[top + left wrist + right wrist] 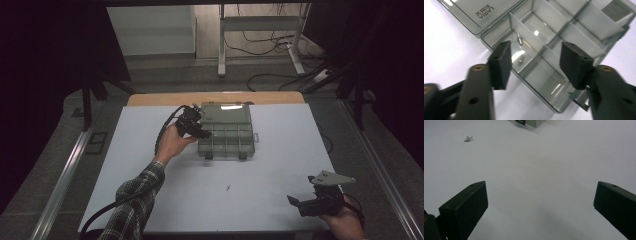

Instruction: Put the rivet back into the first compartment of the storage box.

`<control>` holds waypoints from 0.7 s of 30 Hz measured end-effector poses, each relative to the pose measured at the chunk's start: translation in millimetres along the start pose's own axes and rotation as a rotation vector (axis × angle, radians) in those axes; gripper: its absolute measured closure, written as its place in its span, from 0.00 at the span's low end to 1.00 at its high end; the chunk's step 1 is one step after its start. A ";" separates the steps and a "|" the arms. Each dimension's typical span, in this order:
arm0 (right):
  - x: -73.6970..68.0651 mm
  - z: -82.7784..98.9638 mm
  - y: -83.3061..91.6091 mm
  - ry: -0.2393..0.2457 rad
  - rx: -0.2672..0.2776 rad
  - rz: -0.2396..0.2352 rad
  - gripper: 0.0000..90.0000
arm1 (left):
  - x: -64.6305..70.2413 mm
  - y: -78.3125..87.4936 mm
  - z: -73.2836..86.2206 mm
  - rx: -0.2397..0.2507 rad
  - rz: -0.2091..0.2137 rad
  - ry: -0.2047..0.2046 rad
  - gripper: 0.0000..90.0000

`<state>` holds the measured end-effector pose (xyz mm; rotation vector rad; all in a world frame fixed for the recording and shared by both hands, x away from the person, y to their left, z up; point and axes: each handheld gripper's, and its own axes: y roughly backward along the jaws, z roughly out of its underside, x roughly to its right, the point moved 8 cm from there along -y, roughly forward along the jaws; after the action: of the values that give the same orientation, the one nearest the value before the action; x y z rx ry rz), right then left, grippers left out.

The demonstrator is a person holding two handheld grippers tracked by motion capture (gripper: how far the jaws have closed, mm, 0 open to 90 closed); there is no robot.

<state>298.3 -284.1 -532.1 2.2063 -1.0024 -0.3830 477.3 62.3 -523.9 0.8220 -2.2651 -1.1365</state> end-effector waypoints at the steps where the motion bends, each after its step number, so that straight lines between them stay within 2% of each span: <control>1: 0.1 0.1 0.0 0.000 0.000 0.000 0.00 | 1.2 2.2 0.7 0.002 -0.001 -0.002 0.37; 8: 0.4 0.6 -0.4 0.005 -0.004 0.006 0.00 | 6.8 14.3 12.3 -0.008 0.001 -0.024 0.13; 15: 0.5 0.6 -1.1 0.006 -0.006 0.009 0.00 | 14.1 26.1 28.4 0.000 0.030 -0.026 0.04; 21: 0.9 0.6 -1.2 0.003 -0.007 0.012 0.00 | 31.4 34.2 37.6 0.006 0.030 -0.056 0.01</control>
<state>299.2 -284.5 -533.3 2.1931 -1.0106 -0.3771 420.8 77.4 -511.7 0.7654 -2.3194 -1.1528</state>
